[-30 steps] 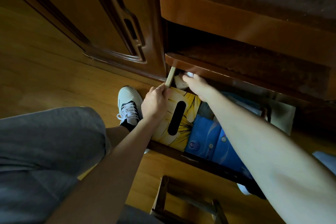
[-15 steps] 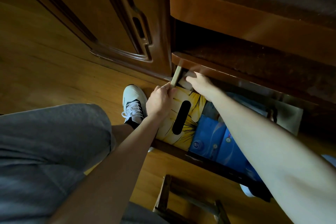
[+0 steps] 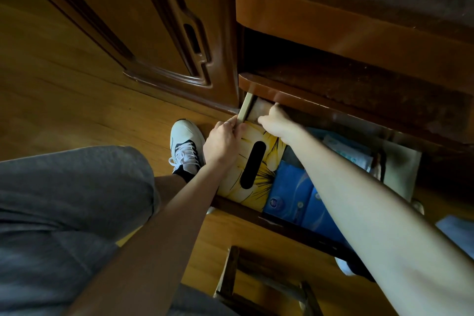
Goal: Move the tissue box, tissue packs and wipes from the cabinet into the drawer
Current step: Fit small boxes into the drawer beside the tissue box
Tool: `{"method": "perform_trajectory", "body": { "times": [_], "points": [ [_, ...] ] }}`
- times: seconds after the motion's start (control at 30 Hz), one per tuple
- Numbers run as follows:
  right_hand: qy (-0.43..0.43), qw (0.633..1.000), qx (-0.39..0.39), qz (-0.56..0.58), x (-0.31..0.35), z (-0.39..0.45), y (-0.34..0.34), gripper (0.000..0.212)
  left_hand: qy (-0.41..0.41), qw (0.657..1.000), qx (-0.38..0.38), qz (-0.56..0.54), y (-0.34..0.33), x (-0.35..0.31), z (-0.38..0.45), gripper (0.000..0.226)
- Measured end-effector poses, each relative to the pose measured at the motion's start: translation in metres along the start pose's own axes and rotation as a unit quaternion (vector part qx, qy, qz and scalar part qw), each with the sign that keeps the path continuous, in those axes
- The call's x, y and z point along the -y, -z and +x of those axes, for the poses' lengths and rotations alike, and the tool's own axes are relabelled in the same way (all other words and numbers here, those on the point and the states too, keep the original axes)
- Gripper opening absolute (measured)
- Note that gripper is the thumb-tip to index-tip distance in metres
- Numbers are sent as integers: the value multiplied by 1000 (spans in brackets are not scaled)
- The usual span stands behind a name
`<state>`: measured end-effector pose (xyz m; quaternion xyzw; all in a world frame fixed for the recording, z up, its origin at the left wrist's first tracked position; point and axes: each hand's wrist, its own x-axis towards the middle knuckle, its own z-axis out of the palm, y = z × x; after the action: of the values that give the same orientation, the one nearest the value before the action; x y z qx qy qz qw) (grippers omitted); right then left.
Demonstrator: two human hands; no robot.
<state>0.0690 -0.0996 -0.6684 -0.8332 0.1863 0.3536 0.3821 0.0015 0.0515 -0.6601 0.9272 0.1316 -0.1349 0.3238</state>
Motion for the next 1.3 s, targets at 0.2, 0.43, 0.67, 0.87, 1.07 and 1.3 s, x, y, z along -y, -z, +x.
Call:
{"method": "perform_trajectory", "body": {
  "times": [0.2,0.43,0.67,0.87,1.07,1.3],
  "points": [
    [-21,1000,-10,-3,0,2,1,67,1,1000,5,-6,2,-1,-1,35],
    [-31,999,-5,-13,6,7,11,55,4,1000,0,-13,4,-3,-3,28],
    [-9,999,11,-30,1,2,8,48,6,1000,10,-16,3,-1,-2,25],
    [5,972,3,-235,5,-12,-9,54,-15,1000,12,21,6,-1,1,34],
    [-30,973,26,-226,3,-40,12,93,-9,995,64,75,20,-9,6,37],
    [27,974,71,-212,-20,-105,54,73,-33,994,65,77,59,-43,-21,49]
  ]
}}
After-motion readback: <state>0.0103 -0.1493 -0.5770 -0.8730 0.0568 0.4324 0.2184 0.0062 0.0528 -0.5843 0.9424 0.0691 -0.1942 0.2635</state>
